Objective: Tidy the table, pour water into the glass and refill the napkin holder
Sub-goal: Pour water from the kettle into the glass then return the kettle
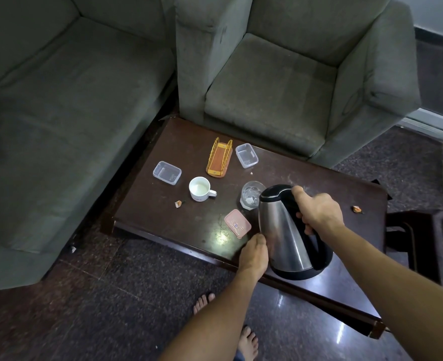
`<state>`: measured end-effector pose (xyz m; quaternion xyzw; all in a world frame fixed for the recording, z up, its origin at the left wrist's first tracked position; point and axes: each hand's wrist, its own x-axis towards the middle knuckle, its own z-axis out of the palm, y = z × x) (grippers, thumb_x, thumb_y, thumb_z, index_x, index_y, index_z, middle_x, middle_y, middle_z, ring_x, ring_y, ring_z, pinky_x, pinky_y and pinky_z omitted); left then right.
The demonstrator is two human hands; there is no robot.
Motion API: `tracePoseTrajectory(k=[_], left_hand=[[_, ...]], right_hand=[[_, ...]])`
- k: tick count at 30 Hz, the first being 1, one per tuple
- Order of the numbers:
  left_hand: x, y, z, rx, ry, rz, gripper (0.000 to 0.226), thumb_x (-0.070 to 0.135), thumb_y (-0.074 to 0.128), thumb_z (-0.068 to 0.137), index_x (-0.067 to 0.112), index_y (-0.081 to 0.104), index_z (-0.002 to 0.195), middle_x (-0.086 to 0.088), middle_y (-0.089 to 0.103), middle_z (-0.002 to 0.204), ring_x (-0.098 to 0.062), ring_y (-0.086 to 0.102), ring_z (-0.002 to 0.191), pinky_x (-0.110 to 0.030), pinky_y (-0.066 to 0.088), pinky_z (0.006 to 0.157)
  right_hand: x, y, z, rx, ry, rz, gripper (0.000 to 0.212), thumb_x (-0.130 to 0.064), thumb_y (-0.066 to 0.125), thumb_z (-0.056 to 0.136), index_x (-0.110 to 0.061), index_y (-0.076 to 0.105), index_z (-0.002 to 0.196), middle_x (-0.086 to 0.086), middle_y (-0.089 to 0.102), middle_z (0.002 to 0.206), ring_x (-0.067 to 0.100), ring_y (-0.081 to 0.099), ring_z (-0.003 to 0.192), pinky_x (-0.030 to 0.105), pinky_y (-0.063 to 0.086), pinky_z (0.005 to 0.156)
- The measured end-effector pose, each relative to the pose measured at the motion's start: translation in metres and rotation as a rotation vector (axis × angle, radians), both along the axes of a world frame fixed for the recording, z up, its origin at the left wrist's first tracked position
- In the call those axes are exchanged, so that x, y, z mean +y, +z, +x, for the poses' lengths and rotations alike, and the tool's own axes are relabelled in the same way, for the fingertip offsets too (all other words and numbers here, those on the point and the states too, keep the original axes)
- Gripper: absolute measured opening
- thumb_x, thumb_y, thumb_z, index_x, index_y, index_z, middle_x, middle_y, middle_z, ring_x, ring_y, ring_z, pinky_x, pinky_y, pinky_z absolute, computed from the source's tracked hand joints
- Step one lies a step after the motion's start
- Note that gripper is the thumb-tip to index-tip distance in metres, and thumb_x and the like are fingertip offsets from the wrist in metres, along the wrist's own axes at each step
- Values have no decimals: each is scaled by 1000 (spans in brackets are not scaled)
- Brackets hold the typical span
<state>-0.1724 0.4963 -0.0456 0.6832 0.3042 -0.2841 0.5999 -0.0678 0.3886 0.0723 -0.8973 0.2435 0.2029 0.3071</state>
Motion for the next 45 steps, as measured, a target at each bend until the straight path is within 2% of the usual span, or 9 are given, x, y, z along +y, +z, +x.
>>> tracePoseTrajectory(k=[4, 14, 22, 26, 31, 39, 45], left_hand=[[-2, 3, 0, 24, 80, -74, 34, 31, 33, 103, 20, 65, 100, -13, 66, 126, -36, 61, 118, -50, 49, 107], [-5, -5, -1, 26, 107, -135, 30, 35, 34, 102, 29, 62, 94, -13, 64, 131, -35, 59, 123, -52, 47, 109], [-7, -10, 0, 28, 100, -126, 31, 39, 34, 98, 30, 60, 84, -11, 65, 122, -35, 62, 117, -52, 50, 106], [-7, -10, 1, 25, 83, -107, 32, 38, 32, 100, 28, 61, 89, -13, 66, 123, -36, 63, 115, -52, 50, 105], [-8, -9, 2, 33, 78, -126, 40, 34, 32, 100, 14, 65, 109, -17, 66, 125, -37, 60, 121, -52, 48, 108], [-10, -12, 3, 48, 66, -147, 45, 37, 32, 99, 13, 64, 118, -20, 66, 129, -39, 59, 125, -52, 44, 112], [-9, -10, 3, 48, 58, -130, 44, 38, 31, 98, 13, 65, 113, -20, 68, 125, -40, 61, 122, -53, 46, 110]], right_hand=[[-2, 1, -1, -11, -17, 16, 70, -68, 45, 74, -4, 73, 62, -1, 67, 46, 27, 64, 35, 30, 53, 55], [-5, 2, -4, -17, -15, 5, 71, -69, 44, 74, -6, 72, 60, 0, 67, 46, 27, 65, 35, 30, 51, 55], [-7, 2, -3, -7, 1, -40, 73, -70, 42, 75, -5, 74, 65, -1, 68, 47, 26, 66, 37, 37, 60, 72], [-7, 3, -2, -5, -1, -46, 75, -72, 41, 72, -4, 74, 65, 2, 69, 49, 27, 66, 38, 43, 61, 78], [-7, 6, -2, -8, -6, -32, 75, -72, 42, 69, -4, 74, 66, 0, 67, 46, 27, 66, 36, 38, 62, 69], [-6, 9, -1, -13, -17, -19, 72, -71, 42, 68, -6, 73, 64, -1, 67, 46, 25, 64, 34, 30, 53, 55], [-7, 9, -1, -10, -24, -16, 72, -72, 43, 67, -6, 73, 62, -1, 67, 46, 25, 64, 34, 30, 55, 55]])
